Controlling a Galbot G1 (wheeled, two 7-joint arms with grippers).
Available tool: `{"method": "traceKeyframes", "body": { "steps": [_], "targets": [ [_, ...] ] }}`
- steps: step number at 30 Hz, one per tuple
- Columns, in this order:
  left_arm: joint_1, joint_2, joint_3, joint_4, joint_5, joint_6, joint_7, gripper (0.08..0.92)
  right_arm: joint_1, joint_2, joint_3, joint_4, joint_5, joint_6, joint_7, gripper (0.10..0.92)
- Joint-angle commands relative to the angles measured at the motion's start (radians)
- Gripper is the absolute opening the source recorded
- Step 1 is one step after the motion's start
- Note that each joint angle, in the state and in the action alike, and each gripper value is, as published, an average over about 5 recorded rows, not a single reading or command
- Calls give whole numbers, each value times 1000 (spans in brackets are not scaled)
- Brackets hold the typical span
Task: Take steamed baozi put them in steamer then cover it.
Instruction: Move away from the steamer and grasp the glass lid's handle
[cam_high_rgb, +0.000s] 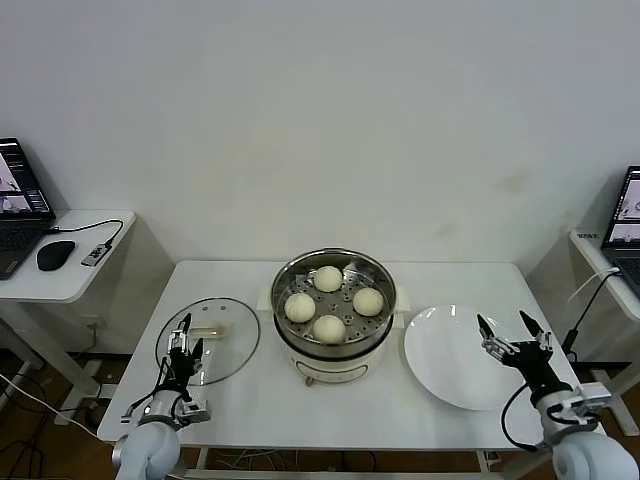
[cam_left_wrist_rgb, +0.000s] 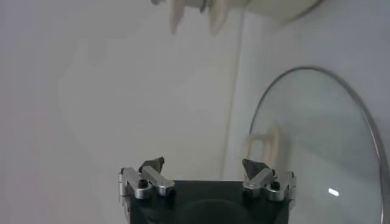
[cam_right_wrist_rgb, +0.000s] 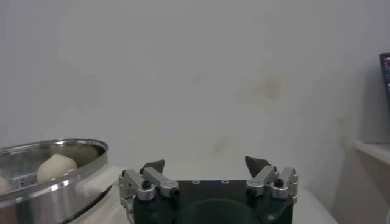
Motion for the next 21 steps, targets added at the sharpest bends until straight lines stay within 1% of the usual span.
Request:
{"method": "traceKeyframes", "body": {
  "steps": [1,21],
  "targets": [
    [-58,-7,9,76,30,72,-1,823,-13,12,4,4,-14,6,2,823],
    [-158,-17,46,185,51,113,6,823,-6,24,6,-17,-23,16,2,823]
  ]
}}
